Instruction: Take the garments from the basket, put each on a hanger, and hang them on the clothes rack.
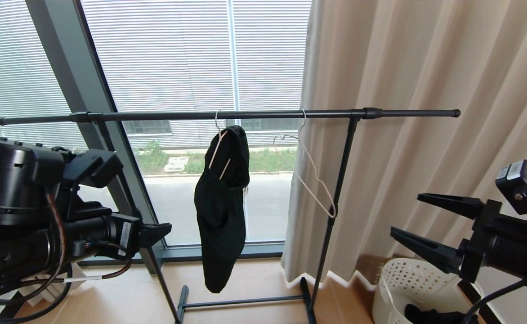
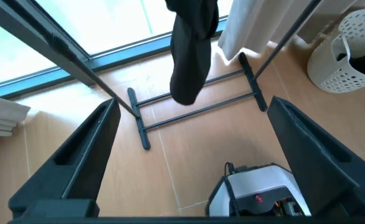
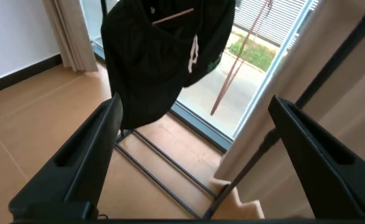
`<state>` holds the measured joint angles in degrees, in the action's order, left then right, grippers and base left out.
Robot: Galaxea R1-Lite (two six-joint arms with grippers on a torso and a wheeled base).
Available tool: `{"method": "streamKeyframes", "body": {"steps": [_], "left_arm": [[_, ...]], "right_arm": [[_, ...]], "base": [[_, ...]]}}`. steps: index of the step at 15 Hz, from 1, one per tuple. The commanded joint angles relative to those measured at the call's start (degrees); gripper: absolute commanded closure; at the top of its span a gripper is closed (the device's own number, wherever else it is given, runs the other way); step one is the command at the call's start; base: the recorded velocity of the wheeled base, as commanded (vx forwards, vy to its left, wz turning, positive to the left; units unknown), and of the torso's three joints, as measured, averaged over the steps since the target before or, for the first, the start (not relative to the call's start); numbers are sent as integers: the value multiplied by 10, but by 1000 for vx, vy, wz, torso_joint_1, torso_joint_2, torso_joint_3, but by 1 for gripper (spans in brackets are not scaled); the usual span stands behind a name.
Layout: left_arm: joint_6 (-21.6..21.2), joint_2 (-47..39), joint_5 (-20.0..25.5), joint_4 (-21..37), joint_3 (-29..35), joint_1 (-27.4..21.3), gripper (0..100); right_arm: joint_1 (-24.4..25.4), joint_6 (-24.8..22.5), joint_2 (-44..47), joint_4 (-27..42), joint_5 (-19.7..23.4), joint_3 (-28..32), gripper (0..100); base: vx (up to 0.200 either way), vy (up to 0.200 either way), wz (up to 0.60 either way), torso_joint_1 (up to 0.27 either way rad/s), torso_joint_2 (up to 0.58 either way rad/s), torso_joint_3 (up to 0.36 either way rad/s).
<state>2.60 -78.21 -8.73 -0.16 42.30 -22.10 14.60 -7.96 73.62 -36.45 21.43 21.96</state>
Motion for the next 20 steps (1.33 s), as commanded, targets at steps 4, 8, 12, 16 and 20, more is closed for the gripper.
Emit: {"method": "streamKeyframes", "body": {"steps": [4,8,12,16,20], "left_arm": [[37,63,23,-241,-209,-21,0],[36,59,44,-366,-311,-22,0],[45,66,42,-375,-379,-22,0],[69,99,44,-379,-423,-24,0],[89,113,44,-375,-423,-45,0]], "right_arm": [[2,1,-130,37,-105,-127,0],[1,-1,-189,39,-131,-220,0],[2,-5,-358,233,-131,-220,0],[-5,11,-567,413,-133,-200,0],[-27,35,-567,416,-145,-199,0]], "base": [[0,0,0,0,0,0],[0,0,0,0,0,0],[0,0,0,0,0,0],[0,0,0,0,0,0],[0,0,0,0,0,0]]}}
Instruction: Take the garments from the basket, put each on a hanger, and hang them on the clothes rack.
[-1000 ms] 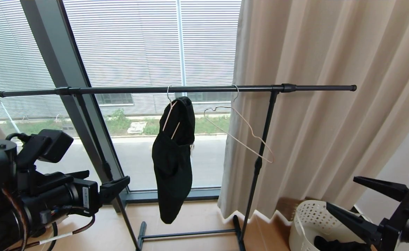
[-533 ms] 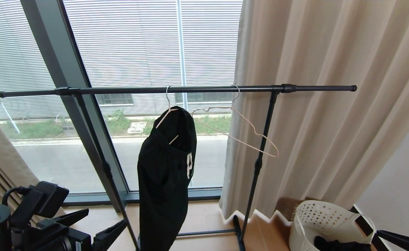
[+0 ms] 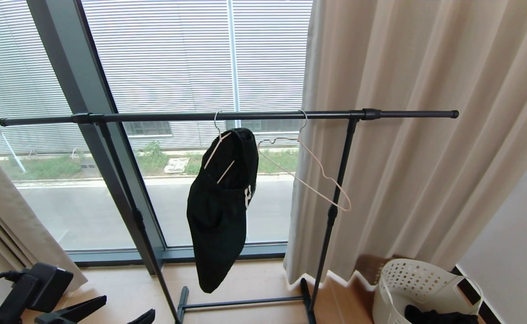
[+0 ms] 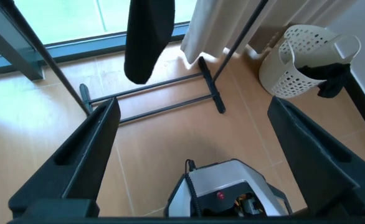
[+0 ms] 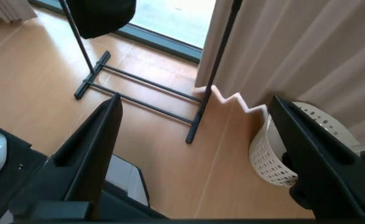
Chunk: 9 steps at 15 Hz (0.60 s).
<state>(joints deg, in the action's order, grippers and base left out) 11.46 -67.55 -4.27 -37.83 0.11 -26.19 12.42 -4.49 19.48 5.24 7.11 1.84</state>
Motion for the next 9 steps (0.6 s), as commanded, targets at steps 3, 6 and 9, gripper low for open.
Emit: {"method": "streamKeyframes", "body": {"steps": [3,6,9], "left_arm": [[15,41,0,33,-1,-5,0],[23,101,0,127,-1,-17,0],[15,230,4,253,-1,-28,0]], "right_arm": [[-6,0,-28,-1,-29,2,0],[-6,0,-43,-1,-29,2,0],[-6,0,-66,-1,-29,2,0]], "base": [[0,0,0,0,0,0],[0,0,0,0,0,0],[0,0,0,0,0,0]]}}
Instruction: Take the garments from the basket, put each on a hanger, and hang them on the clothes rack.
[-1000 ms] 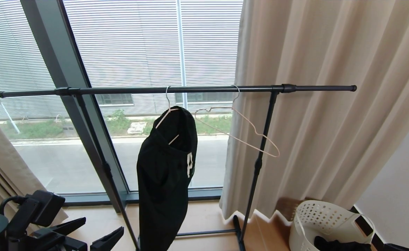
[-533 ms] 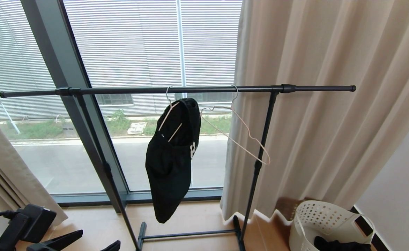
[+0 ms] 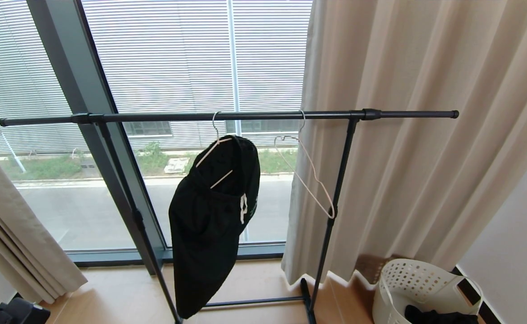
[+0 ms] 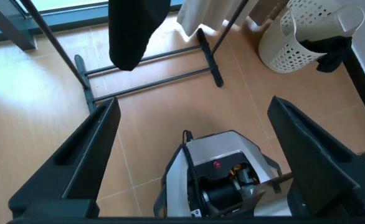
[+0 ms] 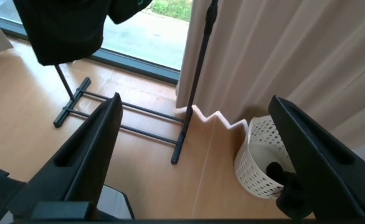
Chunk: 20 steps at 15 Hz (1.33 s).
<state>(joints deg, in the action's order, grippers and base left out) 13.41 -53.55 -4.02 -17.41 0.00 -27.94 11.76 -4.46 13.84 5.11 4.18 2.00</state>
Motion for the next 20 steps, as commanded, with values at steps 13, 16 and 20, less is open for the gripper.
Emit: {"method": "streamKeyframes", "body": {"steps": [13,16,20], "left_arm": [[-189,302,-16,92,0,104,0],[-196,369,-16,92,0,184,0],[-196,462,-15,92,0,209,0]], "right_arm": [[-15,0,-28,0,-1,-1,0],[-15,0,-36,0,-1,0,0],[-16,0,-40,-1,-1,-1,0]], "base": [[0,0,0,0,0,0],[0,0,0,0,0,0],[0,0,0,0,0,0]]}}
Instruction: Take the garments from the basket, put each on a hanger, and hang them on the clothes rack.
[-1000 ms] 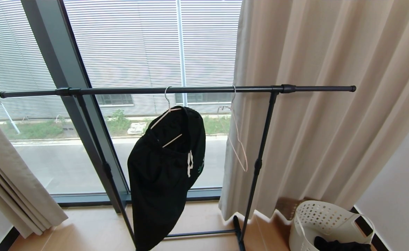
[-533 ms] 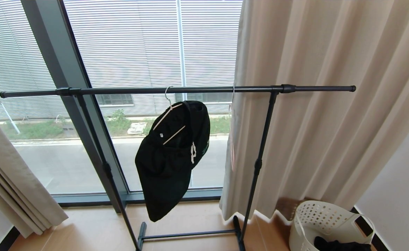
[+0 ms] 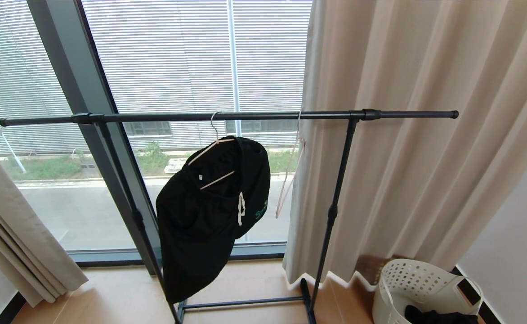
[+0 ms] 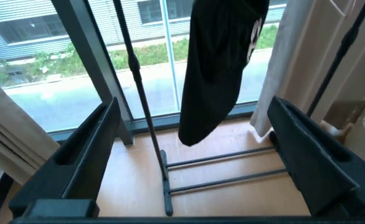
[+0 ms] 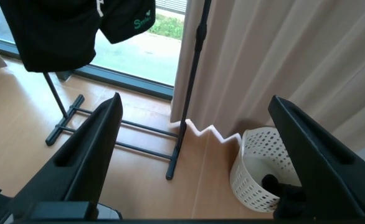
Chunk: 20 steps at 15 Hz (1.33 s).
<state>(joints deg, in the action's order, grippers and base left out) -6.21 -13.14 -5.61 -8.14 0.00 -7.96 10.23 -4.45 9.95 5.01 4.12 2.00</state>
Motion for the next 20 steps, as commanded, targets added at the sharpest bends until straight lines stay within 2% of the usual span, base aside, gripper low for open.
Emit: {"method": "streamKeyframes", "body": {"steps": [1,5,7,9,10,11,12,16,17,20], "left_arm": [[1,80,1,-2,0,8,0],[-7,64,32,0,0,10,0],[-8,47,21,0,0,40,0],[-9,73,22,0,0,96,0],[-8,82,22,0,0,109,0],[0,84,21,-1,0,110,0],[31,84,28,-2,0,110,0],[33,109,154,49,0,63,0],[31,113,172,50,0,66,0],[28,120,180,49,0,68,0]], "right_arm": [[-12,0,-8,0,-1,-1,0],[-43,0,-23,0,-1,-1,0],[-61,0,-31,0,-1,-1,0],[-76,0,-40,0,-1,-1,0],[-79,0,-41,0,-1,-1,0],[-82,0,-42,0,-1,-1,0],[-86,0,-54,0,-1,-1,0],[-107,1,-73,-1,-2,-1,0],[-107,1,-75,-1,-4,-1,0],[-105,-1,-81,3,-1,1,0]], "base": [[0,0,0,0,0,0],[0,0,0,0,0,0],[0,0,0,0,0,0],[0,0,0,0,0,0],[0,0,0,0,0,0],[0,0,0,0,0,0],[0,0,0,0,0,0],[0,0,0,0,0,0],[0,0,0,0,0,0],[0,0,0,0,0,0]]}}
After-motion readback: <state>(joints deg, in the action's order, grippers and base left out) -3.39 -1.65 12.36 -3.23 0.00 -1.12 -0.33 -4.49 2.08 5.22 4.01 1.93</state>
